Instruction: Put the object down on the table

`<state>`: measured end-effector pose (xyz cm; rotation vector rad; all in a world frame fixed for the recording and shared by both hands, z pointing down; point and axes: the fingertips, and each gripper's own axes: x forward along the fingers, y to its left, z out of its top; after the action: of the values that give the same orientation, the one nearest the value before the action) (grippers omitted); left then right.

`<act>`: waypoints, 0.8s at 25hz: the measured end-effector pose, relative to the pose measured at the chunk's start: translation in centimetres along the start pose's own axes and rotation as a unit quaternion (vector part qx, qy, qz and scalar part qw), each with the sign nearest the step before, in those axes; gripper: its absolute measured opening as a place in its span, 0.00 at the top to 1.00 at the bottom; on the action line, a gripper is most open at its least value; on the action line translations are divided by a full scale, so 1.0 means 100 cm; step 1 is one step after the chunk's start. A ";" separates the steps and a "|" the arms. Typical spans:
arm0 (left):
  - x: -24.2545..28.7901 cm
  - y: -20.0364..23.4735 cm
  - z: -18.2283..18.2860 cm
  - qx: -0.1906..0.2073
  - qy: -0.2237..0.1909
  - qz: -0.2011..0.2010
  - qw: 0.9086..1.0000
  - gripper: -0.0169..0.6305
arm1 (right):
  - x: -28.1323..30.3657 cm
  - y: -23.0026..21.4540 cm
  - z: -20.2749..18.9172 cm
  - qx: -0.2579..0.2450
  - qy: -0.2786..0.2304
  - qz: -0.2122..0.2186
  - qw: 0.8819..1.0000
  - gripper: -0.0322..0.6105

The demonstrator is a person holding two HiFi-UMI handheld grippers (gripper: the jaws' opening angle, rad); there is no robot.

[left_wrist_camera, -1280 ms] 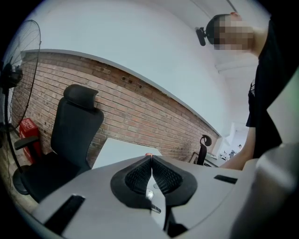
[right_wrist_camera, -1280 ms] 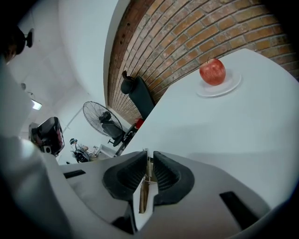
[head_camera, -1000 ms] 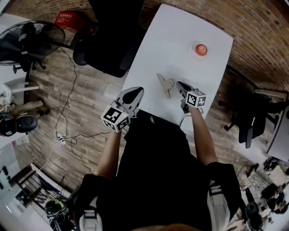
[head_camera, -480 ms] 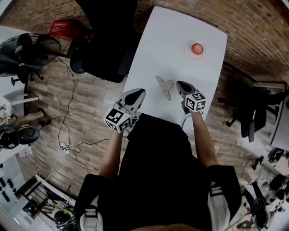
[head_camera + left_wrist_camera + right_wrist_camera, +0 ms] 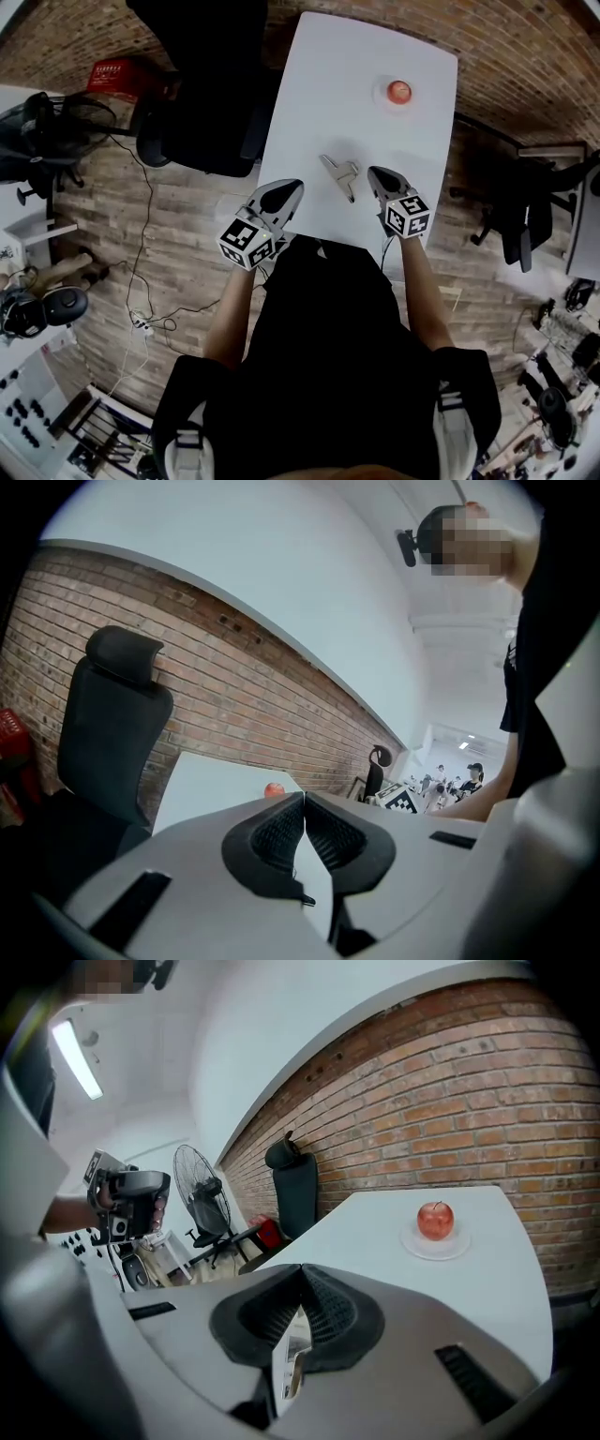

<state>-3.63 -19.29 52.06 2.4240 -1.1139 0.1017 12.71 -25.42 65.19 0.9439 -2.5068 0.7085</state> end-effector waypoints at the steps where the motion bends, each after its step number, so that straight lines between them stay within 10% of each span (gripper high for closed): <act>1: -0.001 -0.001 0.000 0.001 0.002 -0.003 1.000 0.94 | -0.003 0.003 0.002 -0.005 -0.003 -0.003 1.000 0.95; 20: -0.002 -0.004 -0.003 0.015 0.009 -0.049 0.999 0.94 | -0.048 0.052 0.035 -0.071 -0.042 -0.044 0.996 0.95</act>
<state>-3.48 -18.77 52.14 2.4950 -0.9910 0.1103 11.98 -21.66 58.34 1.0437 -2.5314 0.4648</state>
